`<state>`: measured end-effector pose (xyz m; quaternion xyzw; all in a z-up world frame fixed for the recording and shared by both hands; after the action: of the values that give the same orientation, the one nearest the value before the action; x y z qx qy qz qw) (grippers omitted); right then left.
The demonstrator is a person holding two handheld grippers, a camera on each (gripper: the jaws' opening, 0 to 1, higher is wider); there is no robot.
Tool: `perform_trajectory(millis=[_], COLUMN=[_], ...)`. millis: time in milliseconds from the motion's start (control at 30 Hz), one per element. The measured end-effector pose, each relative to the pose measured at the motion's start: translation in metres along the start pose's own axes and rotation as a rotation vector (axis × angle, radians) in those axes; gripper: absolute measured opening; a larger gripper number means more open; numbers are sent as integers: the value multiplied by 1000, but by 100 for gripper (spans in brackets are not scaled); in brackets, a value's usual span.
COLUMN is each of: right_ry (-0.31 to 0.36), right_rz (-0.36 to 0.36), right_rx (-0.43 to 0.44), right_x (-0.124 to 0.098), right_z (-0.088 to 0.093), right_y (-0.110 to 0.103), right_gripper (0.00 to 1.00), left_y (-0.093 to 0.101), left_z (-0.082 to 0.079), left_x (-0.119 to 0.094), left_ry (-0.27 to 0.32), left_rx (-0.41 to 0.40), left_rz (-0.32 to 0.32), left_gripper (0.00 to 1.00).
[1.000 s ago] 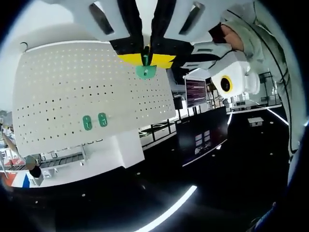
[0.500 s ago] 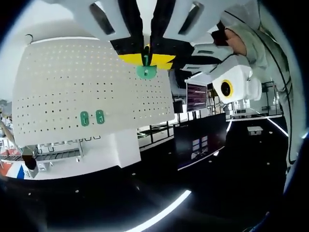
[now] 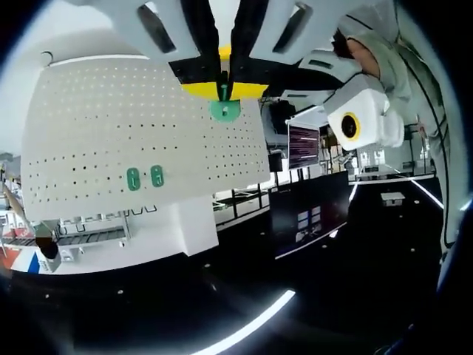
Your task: Insert the hook assembly into the mounting plate slot until the hook locks in place.
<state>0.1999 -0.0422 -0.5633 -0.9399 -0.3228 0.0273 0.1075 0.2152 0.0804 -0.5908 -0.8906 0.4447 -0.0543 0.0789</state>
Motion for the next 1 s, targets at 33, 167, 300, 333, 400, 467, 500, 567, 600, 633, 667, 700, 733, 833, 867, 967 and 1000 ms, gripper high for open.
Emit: perform_trajectory(millis=[33,167,300,333,400,467,500,567,600,633,667,700,733,833,867,967,1000], right_ry=[0,1,3,4,5,6,3,8,11,14,17,19,19,30,33,42,44], right_rz=[-2,-3,-4,-4,0,5,9,16,22,25,30,44,51,73,80,104,114], right_rx=[-3,-8,-2,-1,-1,-9,-17,-23,-26,-31,-34,-43,-49,-49,-50,-53,-55], right_x=[0,0,0,0,0,0,0,0,-1,-1,-1,-1,-1,-2,-2,-3,-3], right_z=[0,-2,-3,-3,-3,-4,-4,-6,-8,-9,-11,-12,-13,-18,-19,-22,-23], right_y=[0,0,1,1,2,2,3,4,5,6,7,9,11,17,19,26,28], right_gripper=[0,0,0,0,0,0,0,0,0,0,0,0,0,0,1,1,1], left_y=[0,-2,-4,-4,-5,-6,-6,-7,-8,-8,-9,-10,-10,-13,-14,-15,-15], left_z=[0,0,1,1,1,2,2,3,3,4,4,4,4,4,4,4,5], left_x=[0,-1,-2,-3,-4,-5,-6,-7,-8,-9,-9,-10,-11,-13,-14,-16,-17], left_ry=[-1,-3,-8,-9,-11,-12,-15,-21,-22,-24,-25,-25,-25,-21,-20,-17,-18], left_rx=[-1,-8,-15,-15,-13,-12,-15,-16,-17,-20,-21,-23,-25,-24,-25,-30,-31], left_rz=[-1,-16,-33,-35,-42,-51,-60,-81,-86,-94,-98,-104,-108,-136,-141,-153,-156], left_gripper=[22,27,33,33,34,37,39,44,46,47,49,50,50,53,53,56,56])
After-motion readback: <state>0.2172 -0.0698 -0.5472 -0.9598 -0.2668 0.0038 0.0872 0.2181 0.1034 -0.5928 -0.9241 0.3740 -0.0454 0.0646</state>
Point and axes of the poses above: the point that each gripper's makers call its tool centre point, and the gripper's own axes: x roughly forward along the fingers, y roughly to its right, z roughly out of its underside, the point moved 9 cm from there along -x, roughly backward along the fingers, and after that the axes turned 6 degrees about x, right-handed, at the moved point
